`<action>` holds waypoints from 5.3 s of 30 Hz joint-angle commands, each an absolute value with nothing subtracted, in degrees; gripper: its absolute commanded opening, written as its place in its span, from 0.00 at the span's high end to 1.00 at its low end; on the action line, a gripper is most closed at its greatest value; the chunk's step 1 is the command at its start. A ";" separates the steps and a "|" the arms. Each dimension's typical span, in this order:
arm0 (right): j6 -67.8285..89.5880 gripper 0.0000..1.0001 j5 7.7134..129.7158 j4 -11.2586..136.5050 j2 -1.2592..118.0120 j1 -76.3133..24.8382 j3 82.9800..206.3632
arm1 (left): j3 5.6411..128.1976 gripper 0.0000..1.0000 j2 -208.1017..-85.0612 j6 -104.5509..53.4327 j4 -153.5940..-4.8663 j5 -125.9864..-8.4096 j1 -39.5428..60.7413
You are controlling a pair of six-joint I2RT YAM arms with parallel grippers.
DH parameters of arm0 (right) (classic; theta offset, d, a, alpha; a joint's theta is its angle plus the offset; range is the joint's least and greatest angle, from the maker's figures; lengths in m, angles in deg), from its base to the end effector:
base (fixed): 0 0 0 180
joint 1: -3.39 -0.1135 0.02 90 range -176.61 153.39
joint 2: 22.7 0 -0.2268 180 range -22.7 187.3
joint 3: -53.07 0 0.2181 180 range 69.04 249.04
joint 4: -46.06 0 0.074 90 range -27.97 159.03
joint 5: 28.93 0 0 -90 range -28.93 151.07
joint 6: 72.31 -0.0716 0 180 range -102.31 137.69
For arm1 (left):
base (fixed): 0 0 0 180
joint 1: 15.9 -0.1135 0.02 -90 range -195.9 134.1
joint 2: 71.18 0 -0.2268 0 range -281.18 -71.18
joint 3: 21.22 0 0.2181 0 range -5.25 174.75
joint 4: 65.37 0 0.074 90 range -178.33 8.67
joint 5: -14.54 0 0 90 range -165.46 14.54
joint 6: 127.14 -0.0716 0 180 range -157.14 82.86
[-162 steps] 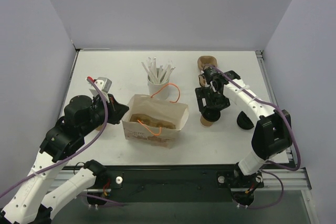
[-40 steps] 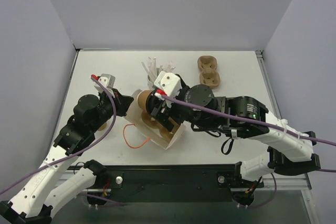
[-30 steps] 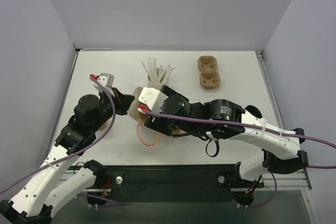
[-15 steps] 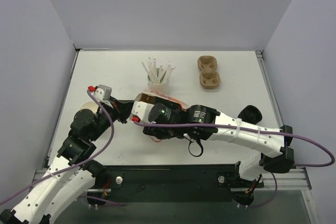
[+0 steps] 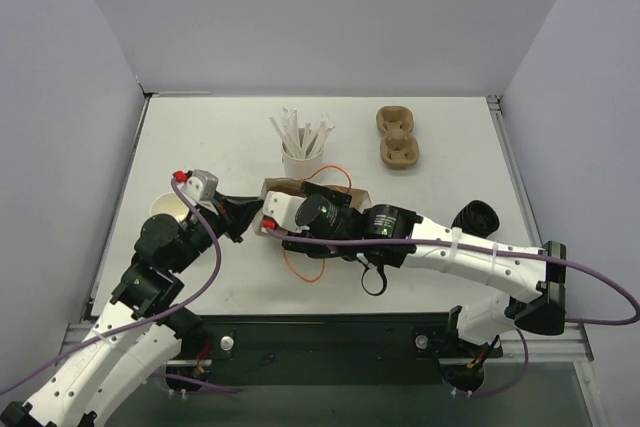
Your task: Pack the takeout coffee
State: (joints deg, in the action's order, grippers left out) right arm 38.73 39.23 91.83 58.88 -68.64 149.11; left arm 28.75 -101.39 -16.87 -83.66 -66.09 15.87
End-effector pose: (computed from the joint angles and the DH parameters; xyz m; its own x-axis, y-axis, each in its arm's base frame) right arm 0.1234 0.2943 0.3193 0.1322 -0.6727 -0.7280 -0.7901 0.3720 -0.4872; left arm 0.1417 -0.1014 0.3051 -0.2075 -0.2736 -0.9392 0.6247 0.7018 -0.3424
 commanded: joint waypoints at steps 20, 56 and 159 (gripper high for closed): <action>61.80 0.51 45.78 81.54 56.04 -64.73 138.56 | 21.74 1.00 -93.15 -18.68 -80.02 -62.45 15.65; 71.48 0.53 48.86 79.78 65.36 -59.72 138.30 | 17.96 1.00 -88.58 -19.47 -83.44 -60.87 15.65; 73.51 0.54 47.01 66.51 70.02 -53.30 129.86 | 20.94 1.00 -90.69 -19.12 -88.19 -63.15 15.65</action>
State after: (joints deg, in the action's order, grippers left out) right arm 73.94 46.99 67.13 69.37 -54.30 130.97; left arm 18.34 -90.27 -19.51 -87.71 -62.75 15.87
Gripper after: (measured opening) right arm 0.684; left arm 0.025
